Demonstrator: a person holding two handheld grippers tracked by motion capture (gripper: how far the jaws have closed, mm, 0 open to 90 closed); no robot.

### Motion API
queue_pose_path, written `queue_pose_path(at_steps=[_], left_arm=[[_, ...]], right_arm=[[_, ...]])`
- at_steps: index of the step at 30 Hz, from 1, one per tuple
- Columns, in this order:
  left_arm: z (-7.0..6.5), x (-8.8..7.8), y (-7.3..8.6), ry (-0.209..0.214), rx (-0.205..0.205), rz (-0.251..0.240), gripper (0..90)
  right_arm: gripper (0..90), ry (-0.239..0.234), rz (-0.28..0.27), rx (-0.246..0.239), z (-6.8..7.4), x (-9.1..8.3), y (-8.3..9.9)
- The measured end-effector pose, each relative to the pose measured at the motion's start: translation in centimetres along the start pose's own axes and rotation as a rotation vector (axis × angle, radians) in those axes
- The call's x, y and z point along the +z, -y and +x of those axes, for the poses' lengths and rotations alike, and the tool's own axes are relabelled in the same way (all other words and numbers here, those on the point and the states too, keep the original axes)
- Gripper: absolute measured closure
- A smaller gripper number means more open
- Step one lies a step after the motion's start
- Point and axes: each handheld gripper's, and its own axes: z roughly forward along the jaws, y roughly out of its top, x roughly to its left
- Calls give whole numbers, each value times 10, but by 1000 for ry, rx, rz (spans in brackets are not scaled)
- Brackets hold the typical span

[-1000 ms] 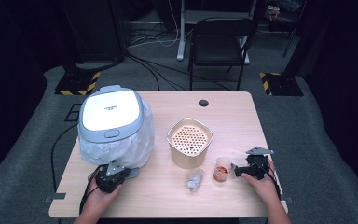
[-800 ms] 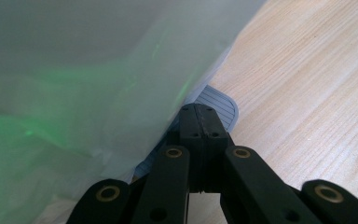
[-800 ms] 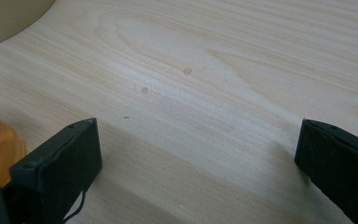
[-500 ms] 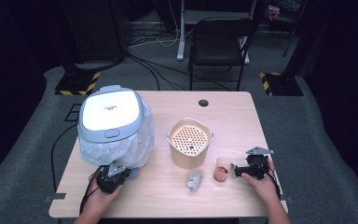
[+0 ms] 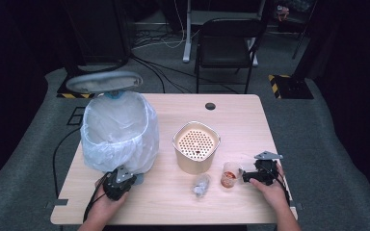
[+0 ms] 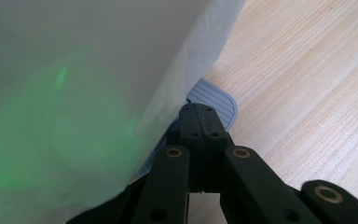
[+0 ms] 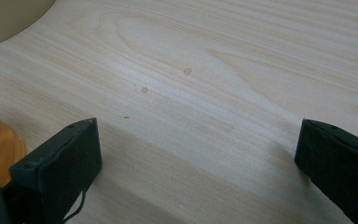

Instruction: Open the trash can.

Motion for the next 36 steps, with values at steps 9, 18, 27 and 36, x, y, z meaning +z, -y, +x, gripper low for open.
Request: queue_pose_path(at_steps=[9,18,27,36], left_arm=[[2,0,0,20,-8,0,900],[3,0,0,23,-3,-2,900],[3,0,0,25,0,-5,900],[2,1,-1,18,-13,3,900]], right_arm=[[0,-3,-1,-1,0,0,0],[88,7,-22,19,0,-3,1],[289,34,-23,47,-7,-16,-4],[352,54,-41,59,-8,-49,-19]])
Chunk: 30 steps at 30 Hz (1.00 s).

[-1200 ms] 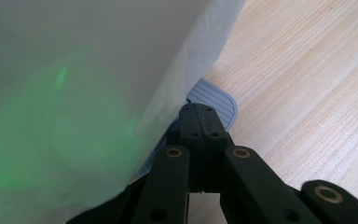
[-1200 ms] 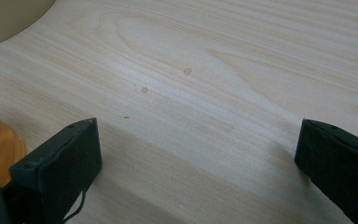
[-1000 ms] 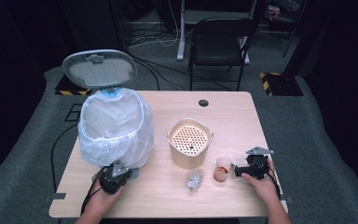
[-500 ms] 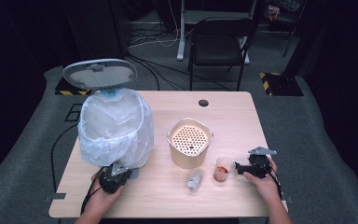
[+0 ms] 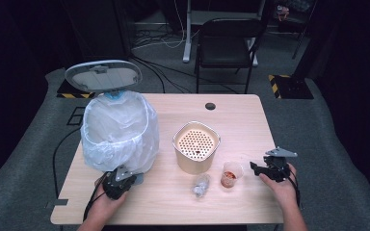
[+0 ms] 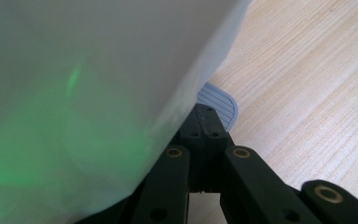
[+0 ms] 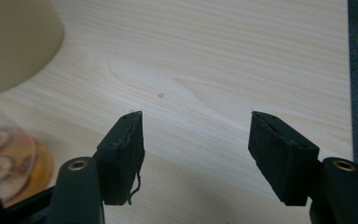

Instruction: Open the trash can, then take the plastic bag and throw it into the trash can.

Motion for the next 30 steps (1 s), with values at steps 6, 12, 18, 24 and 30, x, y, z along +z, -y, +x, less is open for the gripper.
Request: queue_pose_path(at_steps=[6,12,18,24,30], left_arm=[[0,0,0,4,4,3,900],[0,0,0,4,2,3,900],[0,0,0,0,-1,1,900],[0,0,0,4,2,3,900],[1,-1,0,5,5,9,900]], right_arm=[[306,-57,-69,-9,11,-37,-23],[315,-74,-72,-41,22,-51,-31],[358,-136,-79,-86,38,-63,-41],[390,-184,-66,-134,55,-68,-47],[388,-209,-56,-173,72,-70,-51]])
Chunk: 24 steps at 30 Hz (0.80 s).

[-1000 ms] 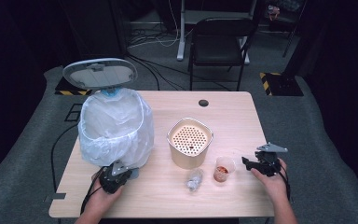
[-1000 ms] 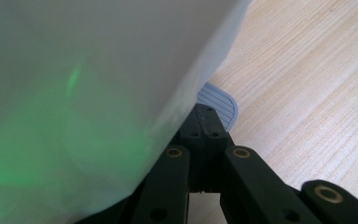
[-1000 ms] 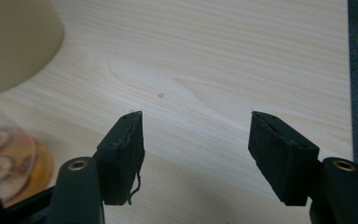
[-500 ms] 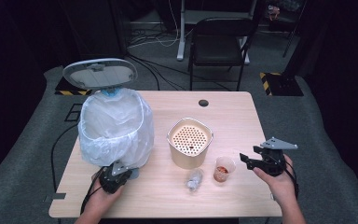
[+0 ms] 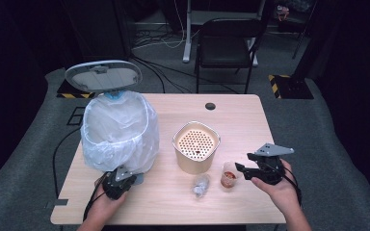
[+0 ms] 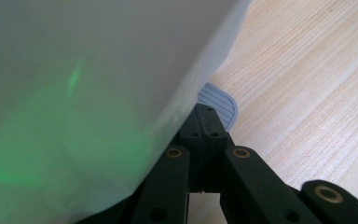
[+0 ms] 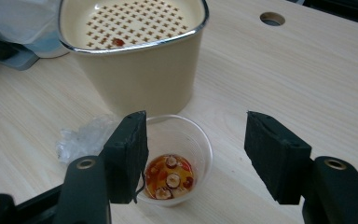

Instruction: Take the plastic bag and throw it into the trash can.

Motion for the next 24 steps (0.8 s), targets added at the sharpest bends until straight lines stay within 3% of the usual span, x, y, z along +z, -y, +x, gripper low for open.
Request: queue_pose_path(at_steps=[4,11,24], left_arm=[[0,0,0,3,3,2,900],[0,0,1,-3,-2,-5,900],[0,0,0,4,3,1,900]], right_arm=[[388,-11,-28,-32,12,-4,-6],[385,-73,-58,-60,34,-4,-13],[397,-169,10,-133,82,29,5]])
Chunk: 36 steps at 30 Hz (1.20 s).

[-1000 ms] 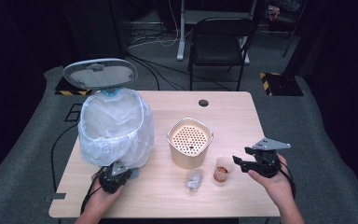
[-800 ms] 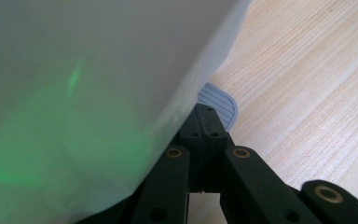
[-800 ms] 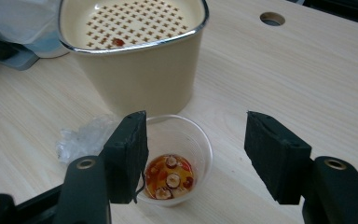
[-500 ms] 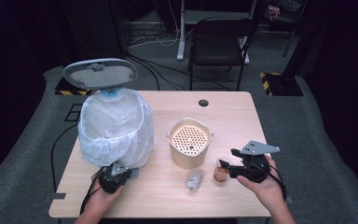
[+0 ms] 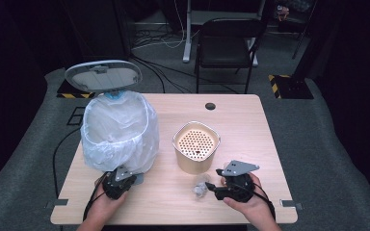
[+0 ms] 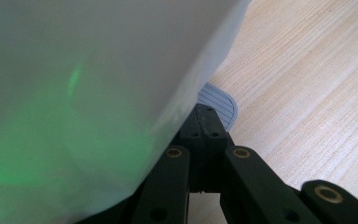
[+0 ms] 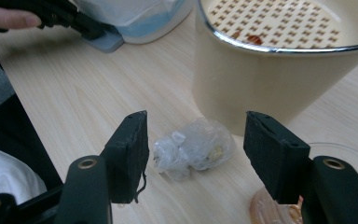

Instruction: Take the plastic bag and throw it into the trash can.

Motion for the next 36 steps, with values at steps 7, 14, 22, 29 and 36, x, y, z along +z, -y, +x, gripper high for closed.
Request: queue_pose_path(at_steps=[7,14,22,29,36], left_arm=[[0,0,0,-5,-1,-6,900],[0,1,0,-5,-1,-6,900],[0,0,0,1,1,0,900],[0,0,0,2,1,1,900],[0,0,0,3,1,2,900]], right_arm=[[400,-5,14,-7,10,21,6],[395,-21,35,-10,11,37,10],[392,-13,40,13,15,49,15],[392,12,57,-14,21,64,20],[388,20,82,-23,21,74,23]])
